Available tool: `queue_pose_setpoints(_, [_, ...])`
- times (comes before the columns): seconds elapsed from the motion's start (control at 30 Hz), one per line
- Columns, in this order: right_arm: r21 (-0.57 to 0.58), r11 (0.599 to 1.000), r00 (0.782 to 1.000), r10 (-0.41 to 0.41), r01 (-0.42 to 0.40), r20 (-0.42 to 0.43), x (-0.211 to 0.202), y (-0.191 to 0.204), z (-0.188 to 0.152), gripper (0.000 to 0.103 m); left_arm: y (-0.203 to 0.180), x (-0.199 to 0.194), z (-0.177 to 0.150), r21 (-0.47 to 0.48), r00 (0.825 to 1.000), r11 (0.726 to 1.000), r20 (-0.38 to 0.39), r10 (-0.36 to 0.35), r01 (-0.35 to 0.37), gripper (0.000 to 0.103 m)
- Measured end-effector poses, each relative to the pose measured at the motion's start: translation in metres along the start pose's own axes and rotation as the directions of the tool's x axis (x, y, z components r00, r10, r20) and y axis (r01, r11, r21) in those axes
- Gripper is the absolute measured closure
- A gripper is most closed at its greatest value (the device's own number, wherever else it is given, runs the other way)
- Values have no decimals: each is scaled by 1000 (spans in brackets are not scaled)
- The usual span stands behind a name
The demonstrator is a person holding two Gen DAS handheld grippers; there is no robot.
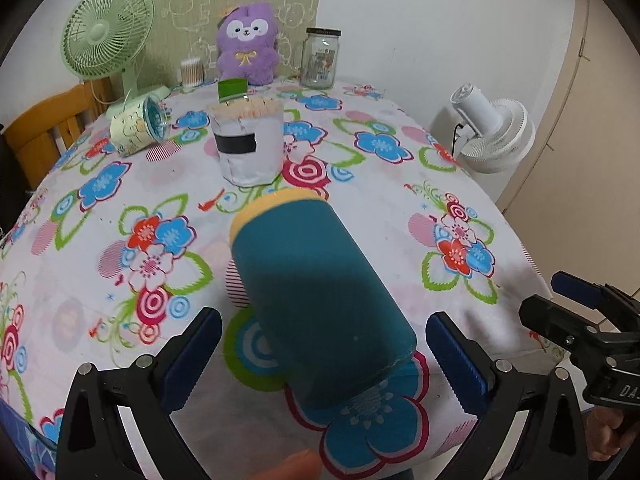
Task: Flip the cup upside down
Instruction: 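Turn the held teal cup so its yellow rim points down, then lower the teal cup rim-down onto the tablecloth with the right tool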
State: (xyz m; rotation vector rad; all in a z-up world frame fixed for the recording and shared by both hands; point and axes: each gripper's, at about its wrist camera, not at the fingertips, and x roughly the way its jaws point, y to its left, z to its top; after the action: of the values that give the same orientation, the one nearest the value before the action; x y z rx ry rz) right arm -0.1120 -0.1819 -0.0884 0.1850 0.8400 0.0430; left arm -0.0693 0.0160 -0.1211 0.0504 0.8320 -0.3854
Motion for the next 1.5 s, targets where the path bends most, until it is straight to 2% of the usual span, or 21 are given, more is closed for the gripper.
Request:
queue_pose_setpoints(0.33, [9,1000,1000,-1,1,-11,6,-6,-2,13,0,15,-7,-2,999,999,13,35,-35,2])
queue_pose_setpoints(0.43, [9,1000,1000,-1,1,-12,7,-6,-2,13,1,11,-7,7,999,1000,35,21,-21,8])
queue_pose_setpoints(0.47, [9,1000,1000,-1,1,-12,7,-6,-3,13,1,10,-6,16,999,1000,43,12,-12,15])
queue_pose_setpoints(0.73, [-5,1000,1000,5,-5,-6,9,1,-3,13,10,-5,-6,34,994,999,102,30,-34,25])
queue_pose_setpoints(1.07, [-37,999,1000,25,-24,8,7,17,-1,13,40,-42,22,8,980,998,193,56,-59,31])
queue_pose_setpoints(1.3, [-62,997,999,44,-43,20,5,33,3,13,61,-62,44,-10,977,998,206,62,-62,33])
queue_pose_setpoints(1.5, [-91,993,996,82,-78,42,11,60,19,13,69,-79,61,-7,971,997,226,76,-76,34])
